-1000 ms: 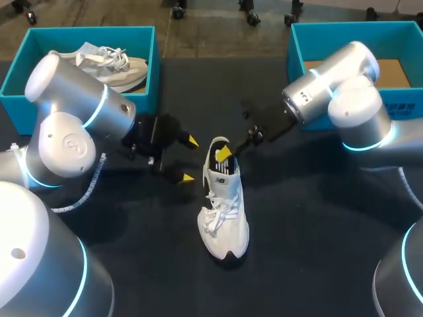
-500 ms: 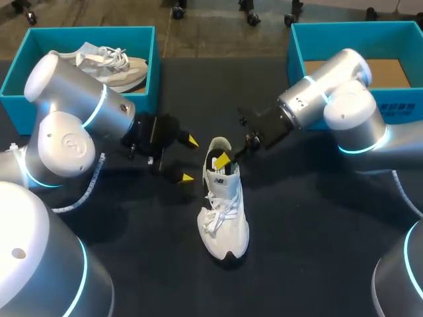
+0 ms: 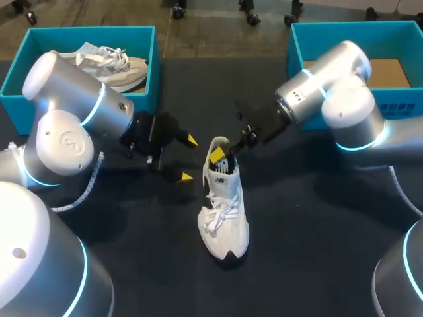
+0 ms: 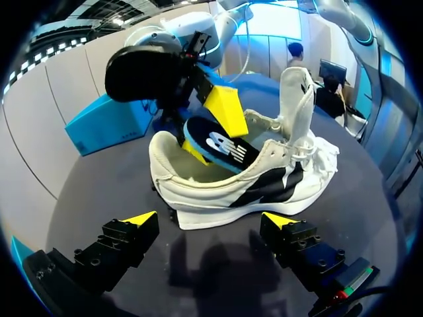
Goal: Take the shoe out of the shoebox, open the shoe tongue, remove and reinsert the insole, then place the shoe into the shoebox
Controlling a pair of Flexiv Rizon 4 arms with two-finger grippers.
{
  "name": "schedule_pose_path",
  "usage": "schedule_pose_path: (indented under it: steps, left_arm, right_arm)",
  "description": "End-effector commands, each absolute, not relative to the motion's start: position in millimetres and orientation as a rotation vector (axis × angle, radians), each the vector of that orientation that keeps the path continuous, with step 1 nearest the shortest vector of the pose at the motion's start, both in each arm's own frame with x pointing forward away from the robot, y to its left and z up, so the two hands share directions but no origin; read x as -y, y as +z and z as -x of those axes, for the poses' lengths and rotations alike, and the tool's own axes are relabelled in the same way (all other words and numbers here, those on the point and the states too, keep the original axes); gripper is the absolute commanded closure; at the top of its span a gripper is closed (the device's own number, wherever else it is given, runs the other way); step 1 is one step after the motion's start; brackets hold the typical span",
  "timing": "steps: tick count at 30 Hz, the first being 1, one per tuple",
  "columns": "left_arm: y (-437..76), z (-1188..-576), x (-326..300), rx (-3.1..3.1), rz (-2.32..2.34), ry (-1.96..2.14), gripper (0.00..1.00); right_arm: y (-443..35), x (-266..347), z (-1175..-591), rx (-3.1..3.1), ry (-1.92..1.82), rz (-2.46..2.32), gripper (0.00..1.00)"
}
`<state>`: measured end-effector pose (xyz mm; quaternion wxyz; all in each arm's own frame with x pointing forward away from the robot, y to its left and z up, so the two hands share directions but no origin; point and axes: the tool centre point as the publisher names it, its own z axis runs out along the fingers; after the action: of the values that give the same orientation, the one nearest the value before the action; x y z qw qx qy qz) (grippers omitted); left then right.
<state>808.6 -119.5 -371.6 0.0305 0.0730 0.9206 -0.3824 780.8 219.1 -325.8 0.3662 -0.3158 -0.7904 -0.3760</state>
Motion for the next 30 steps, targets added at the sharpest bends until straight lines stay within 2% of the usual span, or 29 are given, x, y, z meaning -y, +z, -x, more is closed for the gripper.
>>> schedule_pose_path:
  steps: [1, 14, 21, 30]
  left_arm:
    - [-374, -808, 119, -2.830, -0.226, -1.194, 0.00]
    - [-376, -811, 116, -2.826, -0.210, -1.207, 0.00]
    - [-376, -811, 115, -2.849, -0.234, -1.199, 0.00]
    - [-354, -810, 111, -2.850, -0.318, -1.168, 0.00]
  right_arm:
    - [-312, -217, -781, 2.068, -0.958, 0.822, 0.56]
    - [-291, -230, -807, 2.151, -0.978, 0.735, 0.54]
    - [-263, -229, -820, 2.228, -1.065, 0.703, 0.52]
    - [-249, -219, -828, 2.264, -1.126, 0.742, 0.53]
